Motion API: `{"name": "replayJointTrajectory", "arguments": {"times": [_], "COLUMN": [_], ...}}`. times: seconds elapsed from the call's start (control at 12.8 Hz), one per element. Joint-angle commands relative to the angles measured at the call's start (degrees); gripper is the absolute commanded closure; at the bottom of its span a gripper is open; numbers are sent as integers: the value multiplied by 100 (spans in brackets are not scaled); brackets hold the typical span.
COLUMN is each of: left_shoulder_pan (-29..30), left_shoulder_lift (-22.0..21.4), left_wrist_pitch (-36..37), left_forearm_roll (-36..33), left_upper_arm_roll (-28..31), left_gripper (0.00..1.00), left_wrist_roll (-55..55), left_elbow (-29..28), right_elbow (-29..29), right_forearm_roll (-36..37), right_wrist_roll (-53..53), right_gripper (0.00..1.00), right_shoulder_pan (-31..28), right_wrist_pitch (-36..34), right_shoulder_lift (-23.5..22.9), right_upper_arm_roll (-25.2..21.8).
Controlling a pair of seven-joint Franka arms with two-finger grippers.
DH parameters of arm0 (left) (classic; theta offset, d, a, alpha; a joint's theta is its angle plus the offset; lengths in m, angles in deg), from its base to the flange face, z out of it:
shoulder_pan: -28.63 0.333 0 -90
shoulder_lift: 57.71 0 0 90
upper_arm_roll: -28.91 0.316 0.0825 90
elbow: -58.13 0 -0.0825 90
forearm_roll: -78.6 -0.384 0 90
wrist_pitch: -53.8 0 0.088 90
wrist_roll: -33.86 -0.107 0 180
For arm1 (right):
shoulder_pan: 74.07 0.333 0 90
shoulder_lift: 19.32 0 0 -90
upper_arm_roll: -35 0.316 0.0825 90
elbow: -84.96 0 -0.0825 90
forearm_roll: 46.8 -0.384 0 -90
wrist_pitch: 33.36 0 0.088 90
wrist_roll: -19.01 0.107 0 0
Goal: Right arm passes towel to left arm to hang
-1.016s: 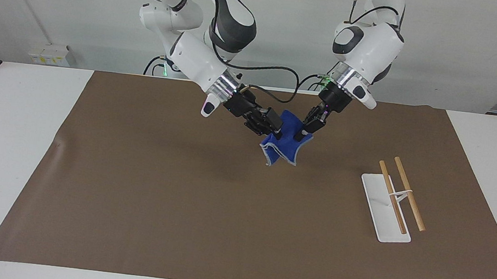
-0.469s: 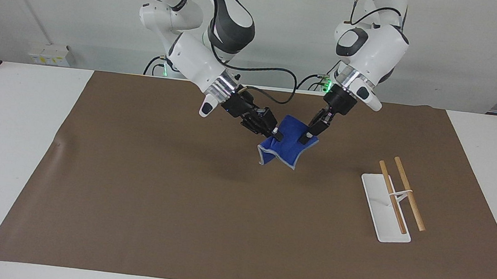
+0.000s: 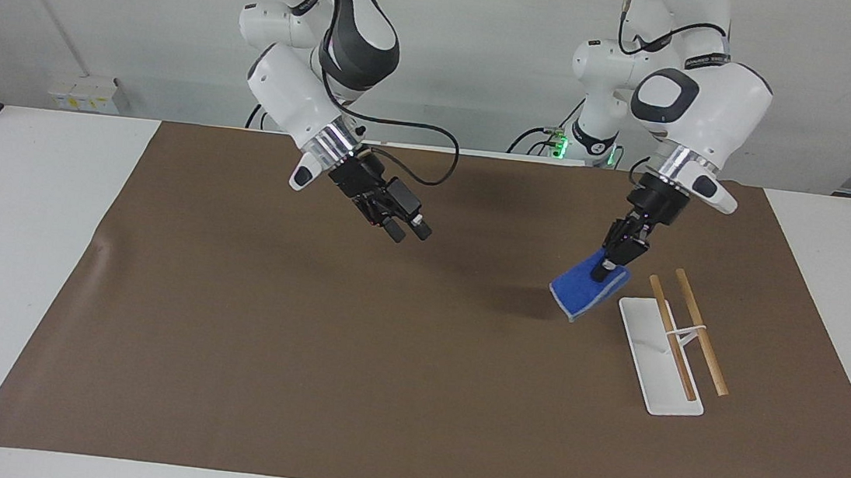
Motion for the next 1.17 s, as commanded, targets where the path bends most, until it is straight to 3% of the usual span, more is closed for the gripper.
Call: {"name": "replayJointTrajectory", "arguments": {"times": [0.0, 0.23, 0.47, 0.7, 1.09], "left_shoulder_pan": [556, 996, 1558, 1910, 2210], "left_shoulder_lift": [-2, -2, 164, 393, 481], "left_wrist_pitch": [91, 21, -127, -734, -1007], "left_forearm_roll": [6, 6, 7, 15, 15], "left_upper_arm_roll": [-48, -48, -48, -40, -22], "left_gripper": [100, 100, 100, 100, 100], "left_wrist_roll": [-622, -713, -914, -1536, -1855], "left_elbow": [-219, -491, -422, -229, -184], "right_elbow": [-529, -679, -557, -224, 129], "right_forearm_roll": [651, 1362, 2785, 3928, 4422], "right_wrist_roll": [56, 56, 56, 47, 3], "right_gripper": [0, 0, 0, 0, 0], "right_shoulder_pan": [-227, -507, -807, -1070, -1335], "right_wrist_pitch": [-59, -496, -1261, -2008, -2431], "right_shoulder_lift": [480, 709, 789, 807, 754], "right_upper_arm_roll": [39, 39, 39, 30, 30]}}
